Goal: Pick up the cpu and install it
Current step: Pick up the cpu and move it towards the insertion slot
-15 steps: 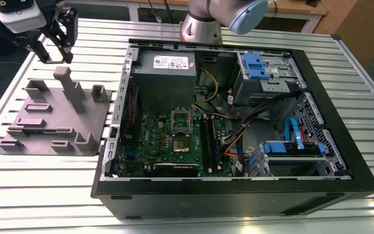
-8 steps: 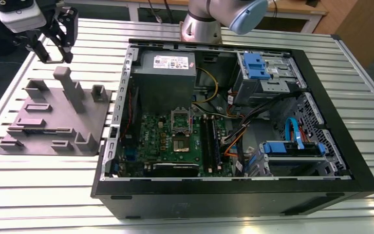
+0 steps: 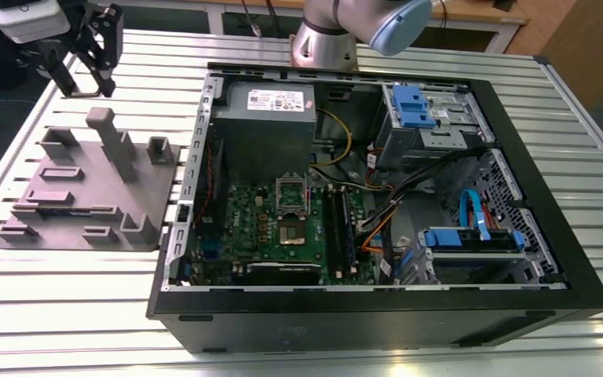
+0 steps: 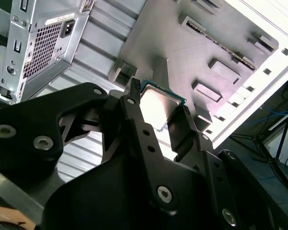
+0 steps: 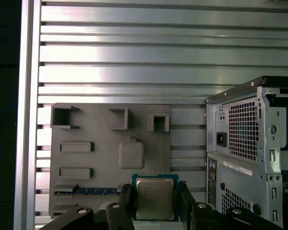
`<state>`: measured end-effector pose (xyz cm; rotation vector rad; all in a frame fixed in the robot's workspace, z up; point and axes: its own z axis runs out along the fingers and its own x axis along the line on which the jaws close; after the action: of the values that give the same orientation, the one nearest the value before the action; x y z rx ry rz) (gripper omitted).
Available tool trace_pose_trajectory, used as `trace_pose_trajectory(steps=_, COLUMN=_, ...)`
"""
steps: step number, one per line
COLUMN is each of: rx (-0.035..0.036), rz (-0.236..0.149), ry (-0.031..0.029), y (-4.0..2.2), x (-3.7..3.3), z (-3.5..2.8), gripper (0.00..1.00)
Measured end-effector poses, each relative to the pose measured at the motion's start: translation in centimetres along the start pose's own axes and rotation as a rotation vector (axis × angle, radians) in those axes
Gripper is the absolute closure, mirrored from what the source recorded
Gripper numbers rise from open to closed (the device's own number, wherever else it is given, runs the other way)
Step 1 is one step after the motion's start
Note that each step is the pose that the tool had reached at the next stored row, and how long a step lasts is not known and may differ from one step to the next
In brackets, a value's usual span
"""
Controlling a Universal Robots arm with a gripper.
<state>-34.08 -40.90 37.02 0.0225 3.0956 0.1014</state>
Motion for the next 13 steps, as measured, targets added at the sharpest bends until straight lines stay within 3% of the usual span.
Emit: trace_pose_trajectory(steps=13, rx=0.0002, rz=0.000, ry=0.0002, y=0.01, x=-0.70, z=0.01, gripper=0.53)
